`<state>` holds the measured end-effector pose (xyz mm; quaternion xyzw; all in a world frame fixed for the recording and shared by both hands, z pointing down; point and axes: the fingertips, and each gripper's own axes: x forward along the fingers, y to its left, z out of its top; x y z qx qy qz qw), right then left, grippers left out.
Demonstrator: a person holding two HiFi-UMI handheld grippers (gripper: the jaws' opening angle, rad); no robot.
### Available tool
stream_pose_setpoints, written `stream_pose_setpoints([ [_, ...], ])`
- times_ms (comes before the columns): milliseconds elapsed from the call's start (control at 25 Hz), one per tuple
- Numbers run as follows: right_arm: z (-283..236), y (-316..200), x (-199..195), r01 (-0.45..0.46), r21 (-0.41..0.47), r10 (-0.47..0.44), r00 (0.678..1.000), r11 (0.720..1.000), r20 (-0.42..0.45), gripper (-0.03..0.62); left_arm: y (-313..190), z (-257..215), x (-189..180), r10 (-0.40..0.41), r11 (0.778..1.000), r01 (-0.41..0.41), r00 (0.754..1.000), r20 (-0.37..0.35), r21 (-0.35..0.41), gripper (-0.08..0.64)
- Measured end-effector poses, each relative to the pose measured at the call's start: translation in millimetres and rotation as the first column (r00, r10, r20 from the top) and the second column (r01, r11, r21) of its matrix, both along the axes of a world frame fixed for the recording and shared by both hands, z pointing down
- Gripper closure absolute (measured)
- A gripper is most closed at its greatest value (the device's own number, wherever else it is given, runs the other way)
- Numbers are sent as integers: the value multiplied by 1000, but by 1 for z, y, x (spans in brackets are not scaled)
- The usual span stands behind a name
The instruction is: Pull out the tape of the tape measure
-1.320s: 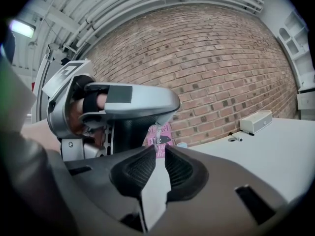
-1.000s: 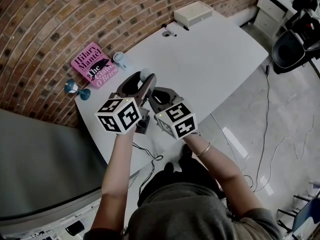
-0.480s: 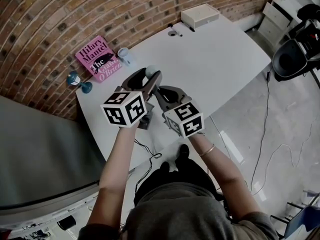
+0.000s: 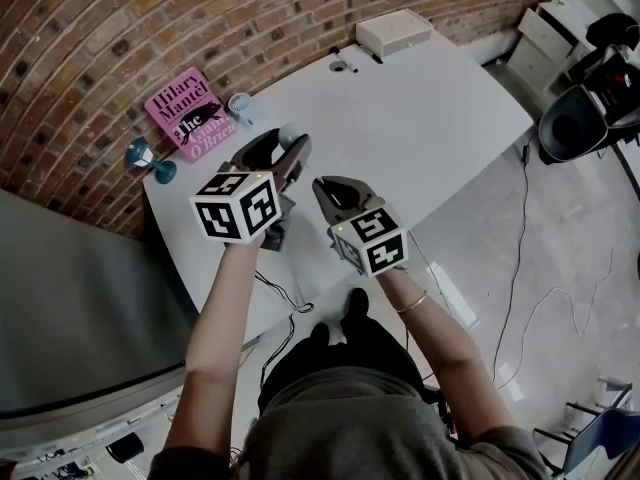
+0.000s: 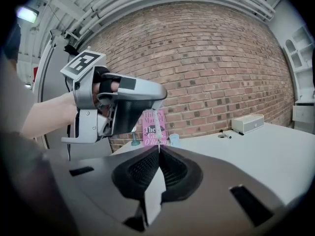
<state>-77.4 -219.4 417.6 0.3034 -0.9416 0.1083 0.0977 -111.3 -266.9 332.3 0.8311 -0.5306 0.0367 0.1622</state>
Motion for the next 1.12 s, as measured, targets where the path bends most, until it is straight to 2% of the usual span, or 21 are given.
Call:
stream_pose_setpoints([
  [600, 18, 13, 11, -8, -25, 6, 998, 1000, -57, 588, -4, 14, 3, 63, 997, -62, 998, 22, -50, 328],
  [920, 44, 23, 20, -32, -81, 23, 993, 996, -114, 588, -18, 5, -19, 34, 999, -33, 999, 25, -38, 328],
  [1120, 51, 32, 19, -17, -82, 6, 991, 996, -134, 588, -22, 6, -24, 49, 997, -47, 998, 29, -53, 328],
])
